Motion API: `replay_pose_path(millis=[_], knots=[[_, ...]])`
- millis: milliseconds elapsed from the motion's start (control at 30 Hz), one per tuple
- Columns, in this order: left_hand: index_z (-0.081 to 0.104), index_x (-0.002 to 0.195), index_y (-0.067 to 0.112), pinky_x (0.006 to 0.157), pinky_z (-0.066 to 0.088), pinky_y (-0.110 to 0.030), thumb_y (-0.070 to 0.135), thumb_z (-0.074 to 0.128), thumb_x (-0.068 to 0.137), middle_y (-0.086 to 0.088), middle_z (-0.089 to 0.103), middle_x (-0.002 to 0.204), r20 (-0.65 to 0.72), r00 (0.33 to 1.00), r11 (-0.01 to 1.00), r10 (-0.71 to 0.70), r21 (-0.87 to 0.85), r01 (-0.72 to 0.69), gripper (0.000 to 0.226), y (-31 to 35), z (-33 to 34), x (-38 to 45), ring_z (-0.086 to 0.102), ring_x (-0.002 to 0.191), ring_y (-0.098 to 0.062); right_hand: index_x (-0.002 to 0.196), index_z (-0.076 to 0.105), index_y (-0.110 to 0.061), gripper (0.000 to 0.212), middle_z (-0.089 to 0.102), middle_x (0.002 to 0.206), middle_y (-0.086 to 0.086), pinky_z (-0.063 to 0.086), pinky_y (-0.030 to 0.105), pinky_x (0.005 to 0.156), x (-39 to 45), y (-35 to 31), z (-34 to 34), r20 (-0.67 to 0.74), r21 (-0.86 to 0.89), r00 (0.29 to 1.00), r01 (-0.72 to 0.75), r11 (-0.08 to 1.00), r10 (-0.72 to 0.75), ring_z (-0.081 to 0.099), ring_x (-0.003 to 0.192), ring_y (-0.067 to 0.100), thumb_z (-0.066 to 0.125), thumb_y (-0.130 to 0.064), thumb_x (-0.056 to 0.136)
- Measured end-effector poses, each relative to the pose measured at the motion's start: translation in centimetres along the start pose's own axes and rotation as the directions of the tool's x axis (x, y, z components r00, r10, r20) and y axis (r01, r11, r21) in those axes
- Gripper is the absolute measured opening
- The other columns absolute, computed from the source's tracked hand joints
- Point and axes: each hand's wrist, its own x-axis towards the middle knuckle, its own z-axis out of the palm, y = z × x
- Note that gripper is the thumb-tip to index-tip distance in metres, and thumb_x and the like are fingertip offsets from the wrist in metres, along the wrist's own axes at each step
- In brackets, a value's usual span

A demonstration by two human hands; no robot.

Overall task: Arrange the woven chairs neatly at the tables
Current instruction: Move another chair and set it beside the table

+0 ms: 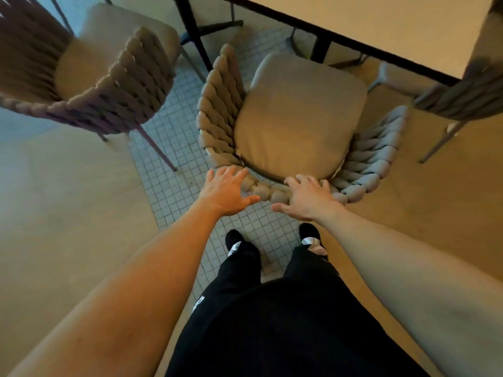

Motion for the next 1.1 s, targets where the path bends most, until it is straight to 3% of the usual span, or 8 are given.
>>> replay_pose_path(millis=[167, 300, 433, 600, 767, 833, 967, 1100], knots=[[0.031, 0.154, 0.025, 0.119, 0.010, -0.061, 0.083, 0.044, 0.082, -0.006, 0.034, 0.158, 0.108, 0.988, 0.986, 0.111, 0.112, -0.123, 0.093, -0.8, 1.0, 2.5, 0.027, 0.145, -0.031, 0.149, 0.039, -0.023, 0.094, 0.041, 0.153, 0.008, 0.027, 0.059, 0.115, -0.5, -0.3, 2.6, -0.013, 0.124, 0.991, -0.133, 0.983, 0.135, 0.034, 0.144, 0.033, 0.046, -0.087, 0.082], [0.026, 0.155, 0.031, 0.116, 0.005, -0.067, 0.085, 0.043, 0.080, -0.005, 0.033, 0.158, 0.160, 0.981, 0.969, 0.112, 0.200, -0.144, 0.094, -1.4, 1.6, 4.3, 0.026, 0.145, -0.032, 0.124, 0.050, -0.026, 0.073, 0.054, 0.136, 0.007, 0.030, 0.056, 0.109, 0.1, -0.3, 4.8, -0.013, 0.175, 0.985, -0.170, 0.970, 0.175, 0.043, 0.133, 0.033, 0.048, -0.086, 0.082], [0.026, 0.154, 0.035, 0.113, 0.001, -0.073, 0.088, 0.040, 0.078, -0.003, 0.032, 0.158, 0.207, 0.972, 0.950, 0.113, 0.263, -0.167, 0.094, -2.4, 2.6, 5.8, 0.022, 0.146, -0.032, 0.137, 0.049, -0.025, 0.081, 0.054, 0.141, 0.007, 0.025, 0.059, 0.112, 1.2, -0.6, 5.7, -0.049, 0.188, 0.976, -0.201, 0.961, 0.214, 0.042, 0.137, 0.033, 0.044, -0.085, 0.084], [0.038, 0.146, 0.038, 0.105, -0.003, -0.080, 0.087, 0.048, 0.075, 0.003, 0.041, 0.150, 0.169, 0.978, 0.935, 0.120, 0.313, -0.169, 0.087, -2.1, 4.2, 6.7, 0.027, 0.142, -0.033, 0.134, 0.051, -0.028, 0.081, 0.059, 0.135, 0.003, 0.024, 0.065, 0.108, 2.6, -1.4, 6.6, -0.106, 0.164, 0.960, -0.242, 0.956, 0.261, 0.044, 0.134, 0.030, 0.034, -0.089, 0.084], [0.059, 0.127, 0.038, 0.107, 0.004, -0.080, 0.053, 0.064, 0.085, 0.002, 0.053, 0.129, 0.022, 0.996, 0.963, 0.090, 0.254, -0.092, 0.044, -1.3, 4.6, 6.5, 0.041, 0.127, -0.034, 0.118, 0.059, -0.025, 0.066, 0.063, 0.126, 0.002, 0.024, 0.064, 0.108, 2.7, -1.6, 7.3, -0.202, 0.217, 0.932, -0.257, 0.942, 0.301, 0.047, 0.128, 0.028, 0.026, -0.078, 0.095], [0.061, 0.125, 0.037, 0.108, 0.003, -0.080, 0.050, 0.065, 0.085, 0.001, 0.051, 0.128, 0.017, 0.997, 0.968, 0.074, 0.240, -0.075, 0.042, -1.0, 4.8, 5.8, 0.041, 0.126, -0.035, 0.116, 0.058, -0.025, 0.062, 0.063, 0.126, 0.002, 0.024, 0.064, 0.109, 2.3, -1.7, 7.6, -0.200, 0.265, 0.929, -0.256, 0.930, 0.313, 0.047, 0.128, 0.027, 0.027, -0.075, 0.097], [0.059, 0.128, 0.036, 0.108, 0.002, -0.080, 0.051, 0.064, 0.085, 0.002, 0.049, 0.127, 0.023, 0.998, 0.971, 0.065, 0.230, -0.068, 0.046, -0.9, 6.1, 3.5, 0.040, 0.125, -0.035, 0.132, 0.055, -0.028, 0.078, 0.055, 0.133, 0.001, 0.022, 0.064, 0.108, 0.6, -2.6, 10.0, -0.181, 0.200, 0.945, -0.237, 0.951, 0.273, 0.041, 0.133, 0.026, 0.038, -0.088, 0.085], [0.058, 0.129, 0.038, 0.108, 0.004, -0.079, 0.053, 0.064, 0.084, 0.005, 0.049, 0.126, 0.018, 0.997, 0.973, 0.075, 0.215, -0.077, 0.049, -1.3, 6.9, 2.5, 0.040, 0.123, -0.033, 0.131, 0.053, -0.033, 0.070, 0.050, 0.134, 0.003, 0.024, 0.062, 0.106, 0.0, -3.1, 11.6, -0.221, 0.180, 0.941, -0.218, 0.959, 0.255, 0.038, 0.131, 0.028, 0.038, -0.086, 0.087]])
